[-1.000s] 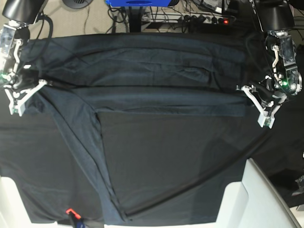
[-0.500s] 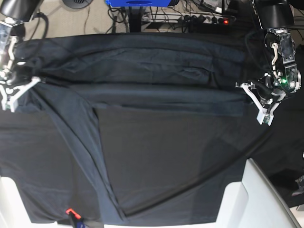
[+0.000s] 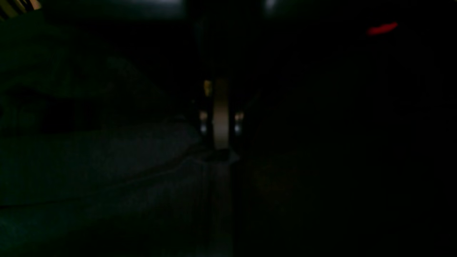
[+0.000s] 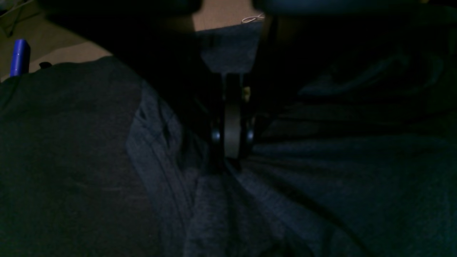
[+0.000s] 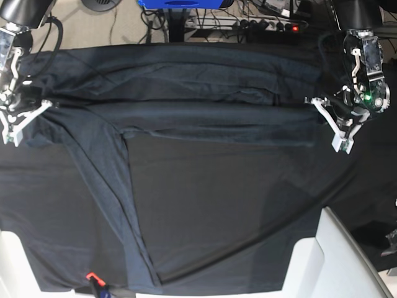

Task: Fold the T-shirt properly
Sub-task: 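Lay the folded layer down with both grippers and smooth it flat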

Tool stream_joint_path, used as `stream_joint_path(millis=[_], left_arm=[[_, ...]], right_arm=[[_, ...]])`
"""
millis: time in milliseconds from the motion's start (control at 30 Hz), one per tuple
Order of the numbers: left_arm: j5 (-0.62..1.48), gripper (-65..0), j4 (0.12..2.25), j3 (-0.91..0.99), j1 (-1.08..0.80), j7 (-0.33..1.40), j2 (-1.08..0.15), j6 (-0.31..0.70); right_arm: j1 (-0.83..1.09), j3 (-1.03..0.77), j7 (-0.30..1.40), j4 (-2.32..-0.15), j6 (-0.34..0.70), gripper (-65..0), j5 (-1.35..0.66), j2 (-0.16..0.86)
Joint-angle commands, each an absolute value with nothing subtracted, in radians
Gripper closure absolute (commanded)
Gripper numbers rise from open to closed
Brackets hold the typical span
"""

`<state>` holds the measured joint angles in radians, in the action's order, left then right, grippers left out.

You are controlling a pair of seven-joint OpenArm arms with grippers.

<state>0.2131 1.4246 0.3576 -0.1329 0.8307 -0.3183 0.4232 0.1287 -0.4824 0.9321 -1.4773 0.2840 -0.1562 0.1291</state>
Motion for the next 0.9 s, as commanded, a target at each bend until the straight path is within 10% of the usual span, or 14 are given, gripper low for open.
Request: stream_joint_path(millis=[0,867], left_arm=[[0.214,0.0,1.438,0.367,-0.119,0.816,-0.335,0.421],[0.214,0.0,1.340,0.358,-0.130,0.745,-0.334,0.421]], right_arm=[[0.122,-0.490,0.923,-1.491,0.283,-0.5,-0.156,0.142],[0.136,-0.493,0.918,-1.491,0.283,-0.5,-0.156,0.140]])
